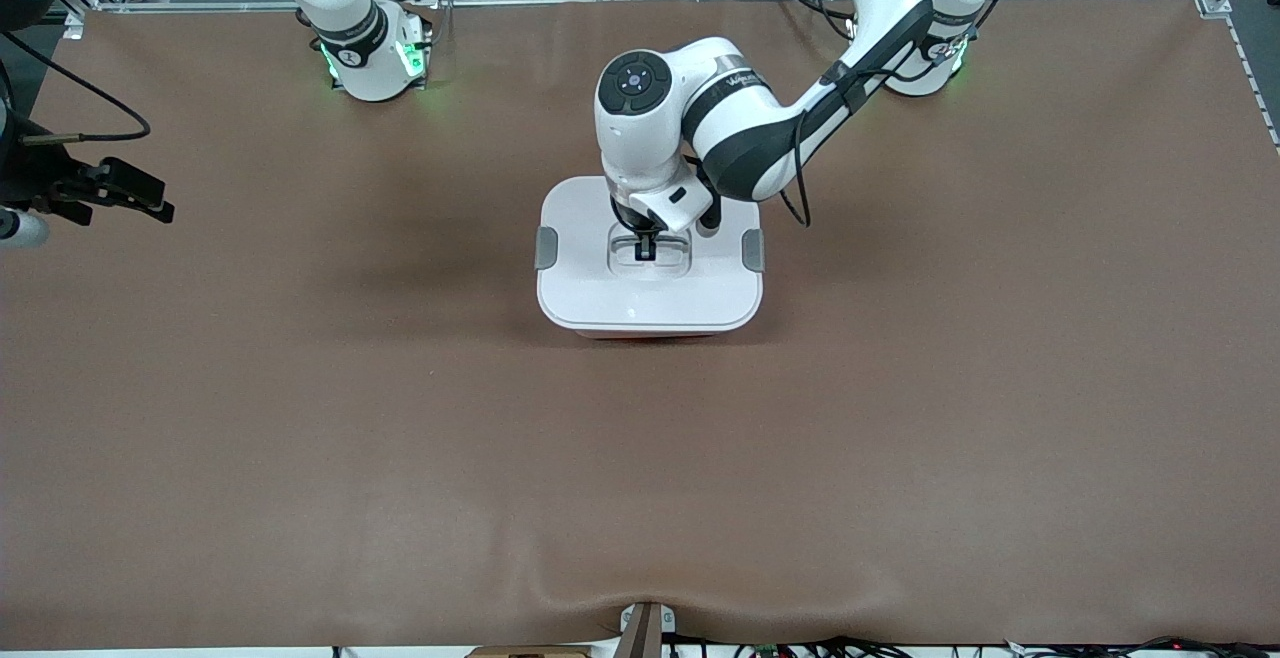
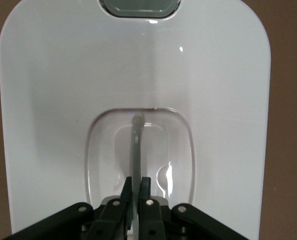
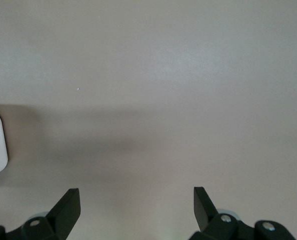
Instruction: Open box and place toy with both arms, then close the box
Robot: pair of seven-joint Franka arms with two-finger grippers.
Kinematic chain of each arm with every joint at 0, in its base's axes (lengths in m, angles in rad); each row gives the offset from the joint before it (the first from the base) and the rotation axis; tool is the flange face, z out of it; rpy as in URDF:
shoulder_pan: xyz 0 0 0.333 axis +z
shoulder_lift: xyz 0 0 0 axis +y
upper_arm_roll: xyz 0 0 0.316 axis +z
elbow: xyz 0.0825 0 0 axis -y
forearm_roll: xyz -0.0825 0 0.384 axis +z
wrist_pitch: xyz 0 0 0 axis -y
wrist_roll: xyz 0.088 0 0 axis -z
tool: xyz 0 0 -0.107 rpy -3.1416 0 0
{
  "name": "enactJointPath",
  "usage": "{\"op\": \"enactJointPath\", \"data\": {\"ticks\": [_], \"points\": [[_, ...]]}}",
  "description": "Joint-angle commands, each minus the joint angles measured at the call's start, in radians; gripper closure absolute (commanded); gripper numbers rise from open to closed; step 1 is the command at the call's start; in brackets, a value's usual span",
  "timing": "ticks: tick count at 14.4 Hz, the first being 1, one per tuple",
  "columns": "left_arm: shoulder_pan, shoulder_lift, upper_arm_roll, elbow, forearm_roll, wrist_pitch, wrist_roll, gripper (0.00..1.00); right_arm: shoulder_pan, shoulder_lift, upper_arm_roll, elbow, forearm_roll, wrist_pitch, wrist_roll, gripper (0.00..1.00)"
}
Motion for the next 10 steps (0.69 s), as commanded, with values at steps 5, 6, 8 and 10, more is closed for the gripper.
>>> {"op": "enactJointPath", "data": {"ticks": [5, 6, 8, 10], "points": [[-0.007, 0.007, 0.003, 0.002, 0.024, 0.008, -0.019, 1.0, 0.035, 0.002, -0.035, 0.02, 0.004, -0.011, 0.018, 0.0], [-0.007, 0.007, 0.003, 0.002, 0.024, 0.008, -0.018, 1.0, 0.035, 0.002, -0.035, 0.02, 0.004, -0.014, 0.02, 0.0], [-0.004, 0.005, 0.005, 0.005, 0.022, 0.008, -0.019, 1.0, 0.034, 0.002, -0.035, 0.018, 0.005, -0.016, 0.02, 0.0], [-0.002, 0.005, 0.005, 0.008, 0.015, 0.008, -0.019, 1.0, 0.041, 0.001, -0.053, 0.017, 0.005, -0.019, 0.018, 0.0]]}}
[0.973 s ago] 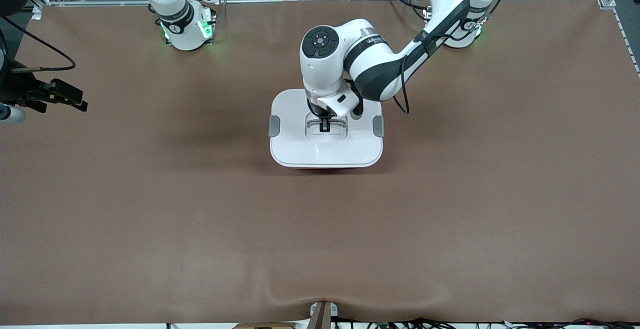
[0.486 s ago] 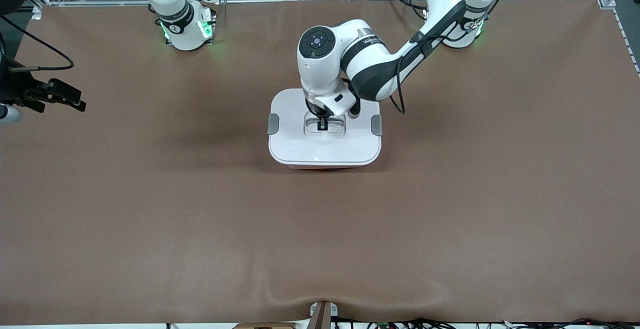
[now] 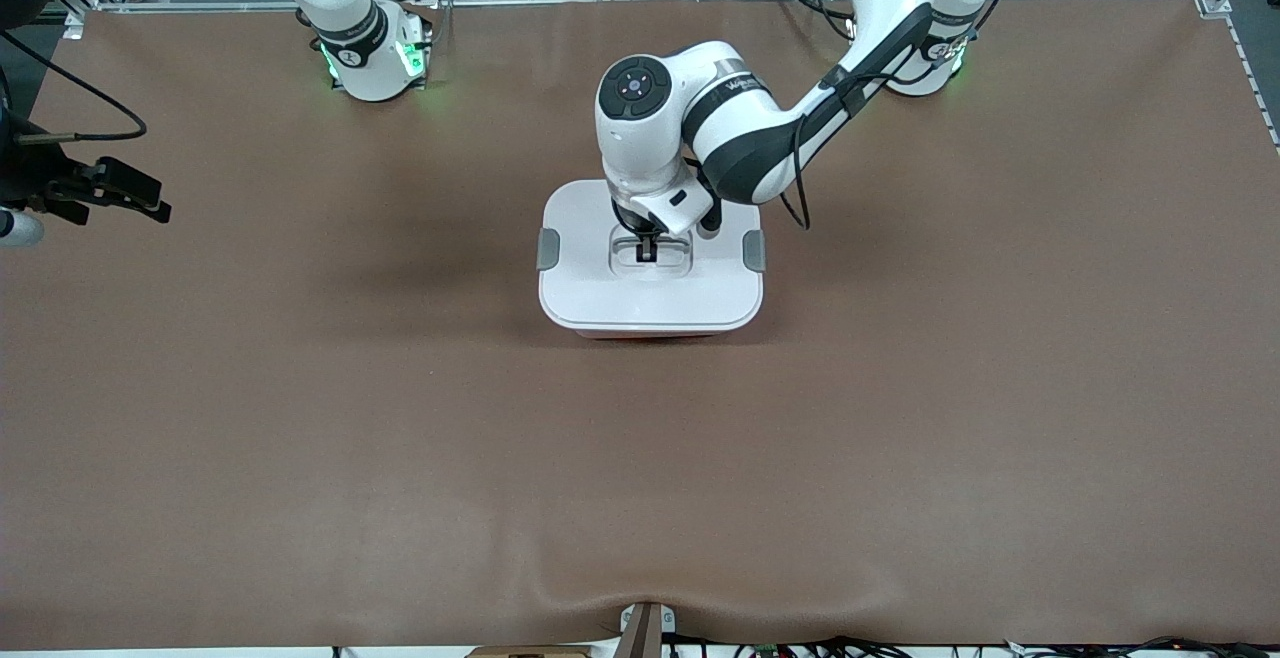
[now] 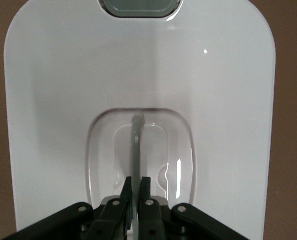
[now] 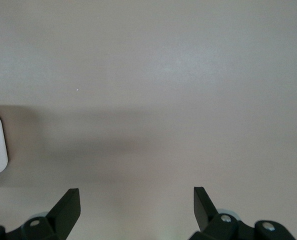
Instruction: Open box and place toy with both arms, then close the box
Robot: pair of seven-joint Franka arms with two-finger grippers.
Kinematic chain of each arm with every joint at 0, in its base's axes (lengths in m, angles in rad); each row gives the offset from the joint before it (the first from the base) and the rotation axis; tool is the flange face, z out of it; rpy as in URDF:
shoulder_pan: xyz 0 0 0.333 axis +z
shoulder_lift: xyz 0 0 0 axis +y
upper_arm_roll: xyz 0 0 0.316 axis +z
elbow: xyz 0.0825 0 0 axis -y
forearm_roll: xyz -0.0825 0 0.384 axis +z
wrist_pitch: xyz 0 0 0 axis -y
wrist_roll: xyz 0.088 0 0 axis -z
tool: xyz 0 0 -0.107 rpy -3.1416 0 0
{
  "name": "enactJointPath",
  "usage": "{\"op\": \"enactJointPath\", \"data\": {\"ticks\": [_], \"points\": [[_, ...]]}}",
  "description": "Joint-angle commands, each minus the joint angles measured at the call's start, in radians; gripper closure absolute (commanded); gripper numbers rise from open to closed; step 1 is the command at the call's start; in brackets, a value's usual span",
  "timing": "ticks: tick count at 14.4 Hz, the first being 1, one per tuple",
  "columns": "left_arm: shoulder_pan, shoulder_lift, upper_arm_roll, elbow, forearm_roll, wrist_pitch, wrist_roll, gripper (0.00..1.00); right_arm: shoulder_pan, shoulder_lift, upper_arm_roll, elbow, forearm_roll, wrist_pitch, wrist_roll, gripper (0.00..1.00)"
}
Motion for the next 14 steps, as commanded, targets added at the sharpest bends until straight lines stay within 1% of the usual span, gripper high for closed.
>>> {"op": "enactJointPath", "data": {"ticks": [1, 14], "points": [[-0.001, 0.003, 0.001, 0.008, 0.011, 0.008, -0.018, 1.0, 0.022, -0.001, -0.03, 0.014, 0.005, -0.019, 0.015, 0.0], [-0.006, -0.011, 0.001, 0.007, 0.013, -0.008, -0.031, 1.0, 0.025, -0.004, -0.026, 0.01, 0.007, -0.019, 0.017, 0.0]]}}
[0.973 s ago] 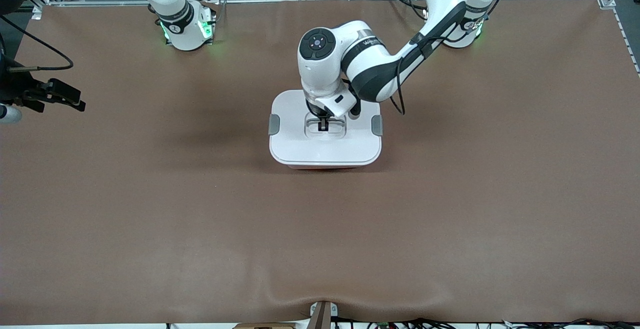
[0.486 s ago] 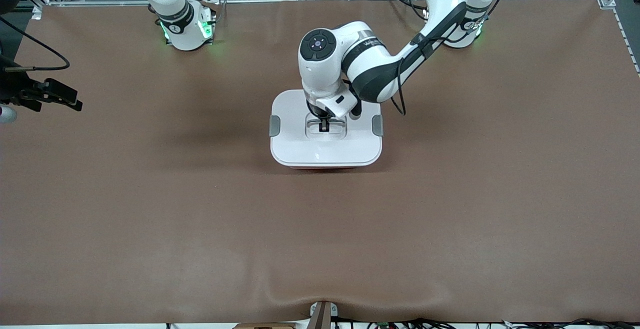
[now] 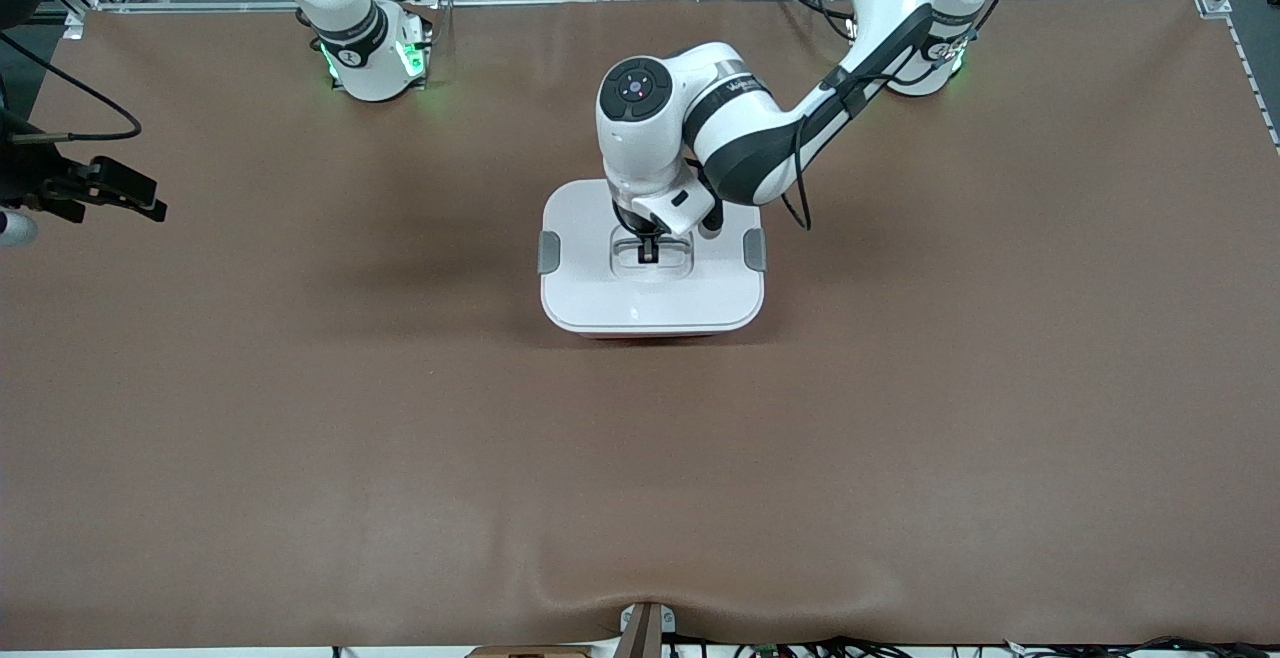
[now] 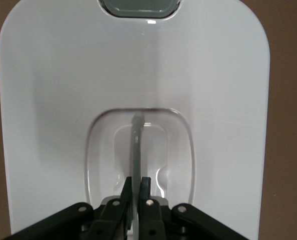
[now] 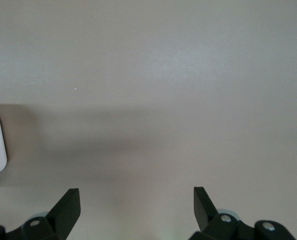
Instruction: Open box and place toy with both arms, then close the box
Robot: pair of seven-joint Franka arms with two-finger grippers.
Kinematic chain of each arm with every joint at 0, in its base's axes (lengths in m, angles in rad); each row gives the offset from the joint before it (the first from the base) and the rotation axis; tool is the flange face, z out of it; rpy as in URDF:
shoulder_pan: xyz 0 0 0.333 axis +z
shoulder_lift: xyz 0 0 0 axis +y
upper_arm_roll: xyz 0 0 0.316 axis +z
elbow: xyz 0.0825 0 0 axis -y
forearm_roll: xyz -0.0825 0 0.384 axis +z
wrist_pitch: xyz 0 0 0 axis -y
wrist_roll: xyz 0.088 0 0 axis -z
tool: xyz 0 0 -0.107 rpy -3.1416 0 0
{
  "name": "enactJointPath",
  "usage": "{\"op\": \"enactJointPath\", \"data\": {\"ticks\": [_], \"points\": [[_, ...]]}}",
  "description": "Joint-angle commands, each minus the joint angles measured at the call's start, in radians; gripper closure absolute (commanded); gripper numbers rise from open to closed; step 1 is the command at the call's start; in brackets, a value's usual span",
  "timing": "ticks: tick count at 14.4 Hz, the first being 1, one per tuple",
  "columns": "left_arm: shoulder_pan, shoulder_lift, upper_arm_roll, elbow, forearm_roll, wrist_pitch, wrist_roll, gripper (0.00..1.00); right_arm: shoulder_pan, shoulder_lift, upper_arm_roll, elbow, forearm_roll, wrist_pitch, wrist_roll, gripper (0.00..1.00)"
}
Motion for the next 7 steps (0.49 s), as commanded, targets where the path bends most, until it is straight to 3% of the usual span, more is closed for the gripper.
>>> {"op": "enactJointPath", "data": {"ticks": [1, 7], "points": [[-0.007, -0.01, -0.001, 0.007, 0.013, -0.008, -0.011, 1.0, 0.014, -0.004, -0.008, 0.009, 0.007, -0.011, 0.017, 0.0], [-0.007, -0.027, -0.005, 0.006, 0.024, -0.052, -0.002, 1.0, 0.024, -0.004, -0.005, 0.009, 0.005, -0.008, 0.018, 0.0]]}}
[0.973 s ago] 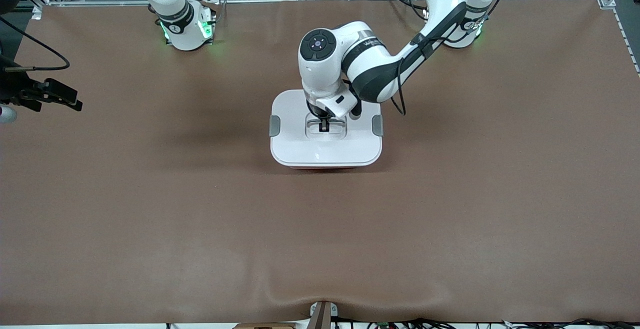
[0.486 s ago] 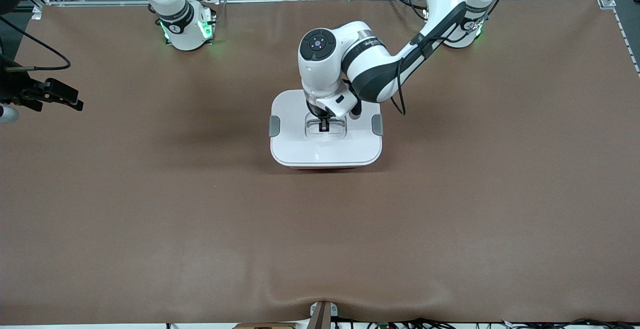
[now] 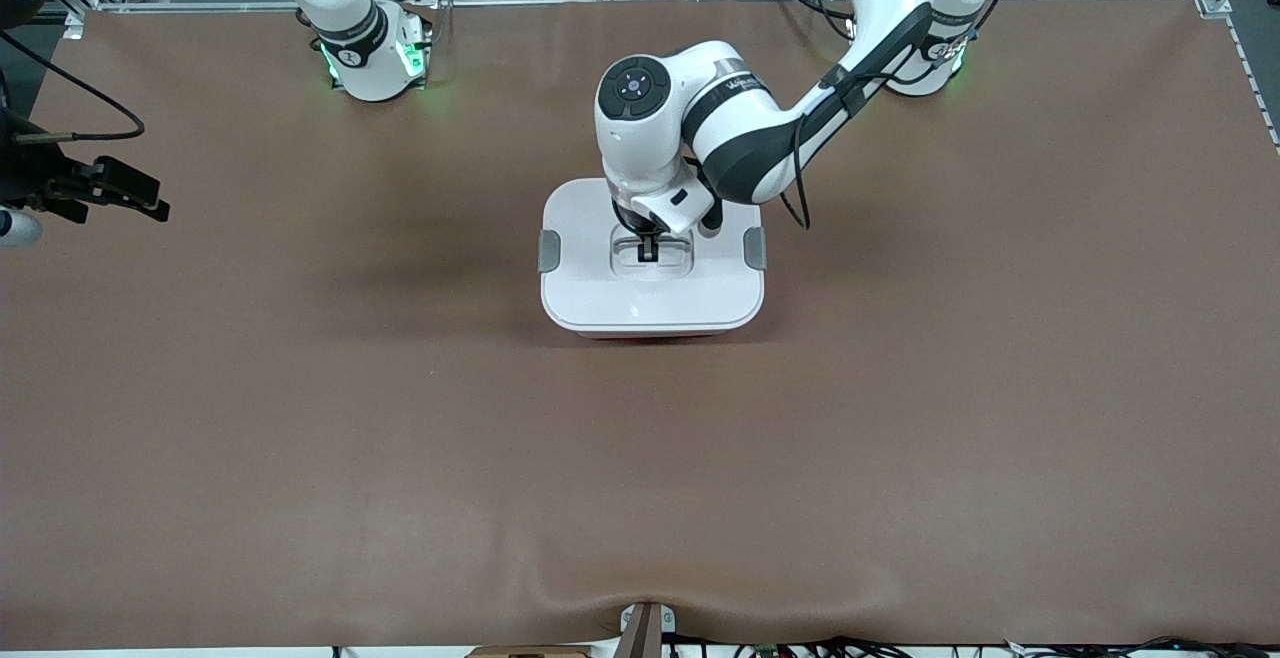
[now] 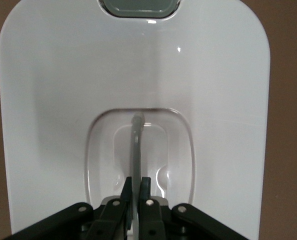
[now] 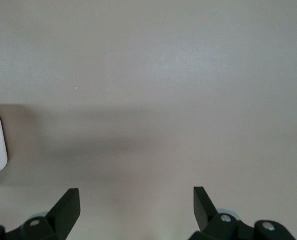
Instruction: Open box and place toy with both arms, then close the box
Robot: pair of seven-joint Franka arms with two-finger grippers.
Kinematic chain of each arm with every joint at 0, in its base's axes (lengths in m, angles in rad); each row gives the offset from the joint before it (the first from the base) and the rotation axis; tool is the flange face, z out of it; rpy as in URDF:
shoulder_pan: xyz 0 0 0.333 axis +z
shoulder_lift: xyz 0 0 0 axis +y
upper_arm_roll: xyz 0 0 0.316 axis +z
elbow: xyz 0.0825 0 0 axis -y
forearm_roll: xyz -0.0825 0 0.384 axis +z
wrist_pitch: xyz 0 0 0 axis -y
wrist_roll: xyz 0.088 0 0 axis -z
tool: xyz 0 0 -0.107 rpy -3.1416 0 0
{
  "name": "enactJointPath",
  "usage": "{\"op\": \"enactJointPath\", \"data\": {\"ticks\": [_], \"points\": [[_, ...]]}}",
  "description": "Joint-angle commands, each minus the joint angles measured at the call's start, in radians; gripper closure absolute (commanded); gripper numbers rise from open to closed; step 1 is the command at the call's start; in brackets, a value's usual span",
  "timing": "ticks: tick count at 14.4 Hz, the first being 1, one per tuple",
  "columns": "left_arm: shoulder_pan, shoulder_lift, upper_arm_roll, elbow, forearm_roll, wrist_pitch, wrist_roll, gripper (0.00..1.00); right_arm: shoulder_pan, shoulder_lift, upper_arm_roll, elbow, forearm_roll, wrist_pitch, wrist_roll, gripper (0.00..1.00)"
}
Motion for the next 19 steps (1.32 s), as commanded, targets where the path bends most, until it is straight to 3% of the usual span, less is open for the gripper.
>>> {"op": "enactJointPath", "data": {"ticks": [1, 19], "points": [[-0.006, -0.027, -0.001, 0.003, 0.024, -0.037, -0.002, 1.0, 0.016, -0.002, -0.006, 0.009, 0.005, -0.006, 0.017, 0.0], [-0.021, -0.003, 0.0, 0.012, 0.019, -0.025, -0.016, 1.0, 0.016, -0.004, -0.004, 0.011, 0.005, -0.012, 0.017, 0.0]]}}
